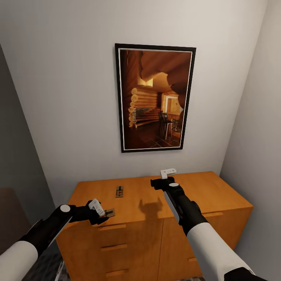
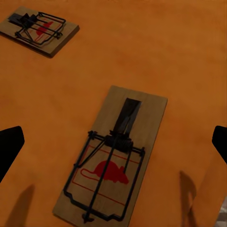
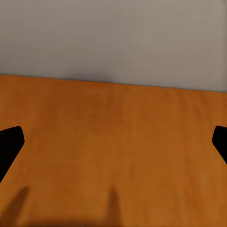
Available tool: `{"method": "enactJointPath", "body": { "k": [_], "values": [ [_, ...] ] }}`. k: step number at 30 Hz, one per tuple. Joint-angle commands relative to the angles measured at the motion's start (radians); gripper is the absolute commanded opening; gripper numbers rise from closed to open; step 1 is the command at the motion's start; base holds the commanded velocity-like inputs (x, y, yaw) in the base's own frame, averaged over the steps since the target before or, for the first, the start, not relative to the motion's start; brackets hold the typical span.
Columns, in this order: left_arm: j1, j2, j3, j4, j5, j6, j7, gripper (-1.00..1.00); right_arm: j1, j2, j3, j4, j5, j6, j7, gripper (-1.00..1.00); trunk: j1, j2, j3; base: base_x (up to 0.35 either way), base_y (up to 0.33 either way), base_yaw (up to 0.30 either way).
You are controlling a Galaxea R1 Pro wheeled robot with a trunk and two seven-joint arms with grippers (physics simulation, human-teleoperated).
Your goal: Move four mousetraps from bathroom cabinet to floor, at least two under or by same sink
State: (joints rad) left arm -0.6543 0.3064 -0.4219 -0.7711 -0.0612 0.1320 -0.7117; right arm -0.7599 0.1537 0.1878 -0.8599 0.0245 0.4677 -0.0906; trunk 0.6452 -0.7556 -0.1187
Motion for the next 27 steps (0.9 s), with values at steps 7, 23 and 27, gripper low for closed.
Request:
{"method": "enactJointPath", "body": {
  "k": [7,23,27],
  "values": [
    [-0.001,0.0,-0.002,-0.002,-0.002,0.013,-0.003,1.0,-0.001,0.0,0.002,-0.001,0.003,0.005,-0.004,1.0,0.0,-0.001,-0.002,0.0,0.0,0.0],
    [-0.001,0.0,-0.003,-0.002,-0.003,0.095,0.005,1.0,-0.001,0.0,0.005,0.002,0.006,-0.022,-0.005,1.0,0.0,-0.001,-0.002,0.0,0.0,0.0],
    [-0.001,0.002,-0.002,-0.002,-0.002,0.096,0.005,1.0,-0.001,0.0,0.005,0.002,0.003,-0.025,-0.005,1.0,0.0,-0.001,-0.002,0.0,0.0,0.0]
  ]
}}
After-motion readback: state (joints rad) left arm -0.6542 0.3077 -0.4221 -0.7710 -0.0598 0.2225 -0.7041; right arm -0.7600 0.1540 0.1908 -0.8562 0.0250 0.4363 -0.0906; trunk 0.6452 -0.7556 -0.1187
